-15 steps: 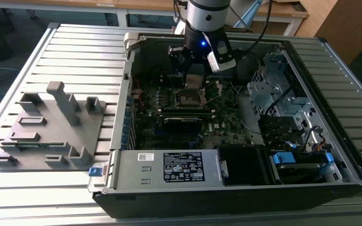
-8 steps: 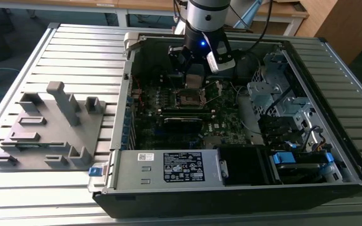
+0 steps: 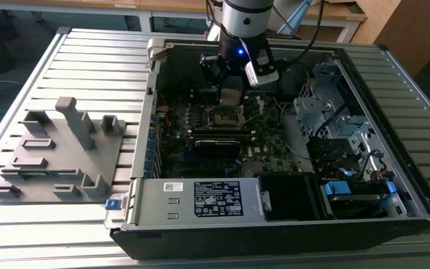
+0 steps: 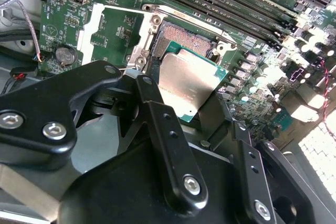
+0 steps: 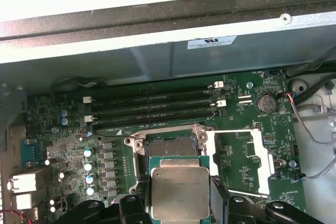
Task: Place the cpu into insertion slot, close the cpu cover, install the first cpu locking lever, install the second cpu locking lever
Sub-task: 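Place the cpu into insertion slot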
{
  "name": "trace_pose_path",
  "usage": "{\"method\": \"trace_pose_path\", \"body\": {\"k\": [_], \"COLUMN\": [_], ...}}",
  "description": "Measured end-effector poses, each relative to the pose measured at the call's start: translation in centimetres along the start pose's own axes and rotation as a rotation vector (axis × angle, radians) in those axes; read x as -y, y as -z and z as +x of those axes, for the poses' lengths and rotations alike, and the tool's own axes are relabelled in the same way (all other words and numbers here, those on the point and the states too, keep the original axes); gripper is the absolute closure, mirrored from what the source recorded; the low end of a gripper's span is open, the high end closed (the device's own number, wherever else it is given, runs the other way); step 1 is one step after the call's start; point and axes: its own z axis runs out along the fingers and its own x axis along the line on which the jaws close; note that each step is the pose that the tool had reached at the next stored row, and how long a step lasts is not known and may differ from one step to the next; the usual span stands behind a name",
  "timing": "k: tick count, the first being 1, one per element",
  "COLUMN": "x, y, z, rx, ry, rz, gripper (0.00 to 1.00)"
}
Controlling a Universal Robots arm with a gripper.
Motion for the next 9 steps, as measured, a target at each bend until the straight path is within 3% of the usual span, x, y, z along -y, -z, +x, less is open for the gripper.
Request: {"method": "trace_pose_path", "body": {"k": [9], "x": [0.0], "y": [-0.01], "z": [0.0], "rx": [0.0008], "ry": [-0.009], "rz": [0.0], "gripper": [0.46]}}
